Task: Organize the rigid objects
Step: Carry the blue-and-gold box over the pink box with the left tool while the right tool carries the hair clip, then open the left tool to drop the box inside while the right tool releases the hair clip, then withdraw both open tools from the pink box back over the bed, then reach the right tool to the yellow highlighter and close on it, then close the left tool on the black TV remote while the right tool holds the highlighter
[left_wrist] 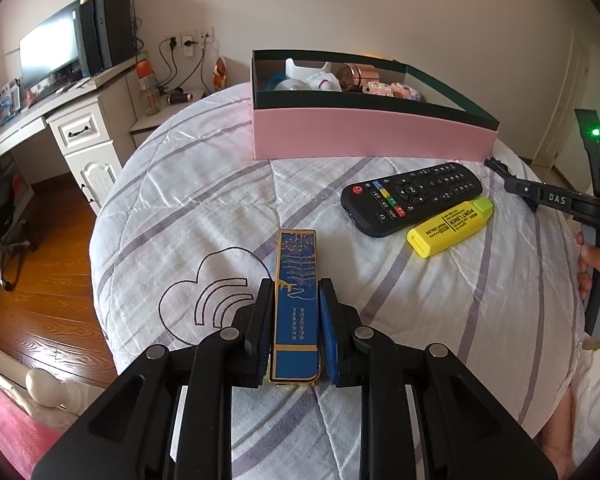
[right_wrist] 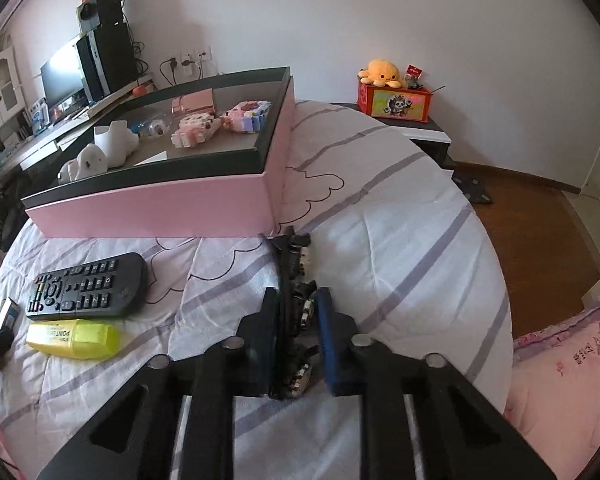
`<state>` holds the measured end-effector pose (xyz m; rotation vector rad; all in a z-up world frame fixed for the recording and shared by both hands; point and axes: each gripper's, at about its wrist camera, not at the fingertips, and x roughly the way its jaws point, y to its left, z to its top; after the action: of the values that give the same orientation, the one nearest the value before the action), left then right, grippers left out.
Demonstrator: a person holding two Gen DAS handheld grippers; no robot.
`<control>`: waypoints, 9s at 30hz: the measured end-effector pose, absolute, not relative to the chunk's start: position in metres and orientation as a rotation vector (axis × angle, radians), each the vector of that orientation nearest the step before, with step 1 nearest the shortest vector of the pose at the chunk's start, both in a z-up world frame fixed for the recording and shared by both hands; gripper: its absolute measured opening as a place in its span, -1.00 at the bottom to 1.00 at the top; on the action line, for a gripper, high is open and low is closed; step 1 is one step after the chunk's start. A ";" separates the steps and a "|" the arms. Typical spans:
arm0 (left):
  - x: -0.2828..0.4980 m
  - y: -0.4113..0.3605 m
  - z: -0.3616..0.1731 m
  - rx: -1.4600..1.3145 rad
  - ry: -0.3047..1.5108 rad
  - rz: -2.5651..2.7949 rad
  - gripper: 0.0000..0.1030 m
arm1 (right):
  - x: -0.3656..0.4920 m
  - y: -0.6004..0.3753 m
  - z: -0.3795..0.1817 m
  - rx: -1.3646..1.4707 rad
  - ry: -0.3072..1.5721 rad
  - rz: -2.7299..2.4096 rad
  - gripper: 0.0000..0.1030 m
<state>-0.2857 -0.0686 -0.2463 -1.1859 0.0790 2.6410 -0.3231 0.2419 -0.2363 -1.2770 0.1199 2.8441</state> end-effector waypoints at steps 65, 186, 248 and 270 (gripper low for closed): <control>-0.401 0.039 -0.128 -0.933 0.297 2.544 -0.60 | -0.347 0.222 -0.156 -1.218 0.144 3.153 -0.64; -0.323 0.053 -0.264 -1.390 0.081 2.629 0.93 | -0.312 0.253 -0.225 -1.463 0.180 2.950 0.60; -0.343 -0.004 -0.249 -1.212 0.216 2.530 0.98 | -0.301 0.203 -0.231 -1.450 0.107 2.894 -0.49; -0.352 0.043 -0.253 -1.225 0.314 2.399 0.27 | -0.295 0.222 -0.232 -1.425 0.197 2.933 -0.49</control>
<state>-0.3522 0.0430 -0.2534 -1.2251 0.3137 2.3986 -0.2953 0.2216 -0.2321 -1.4246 0.1968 2.9326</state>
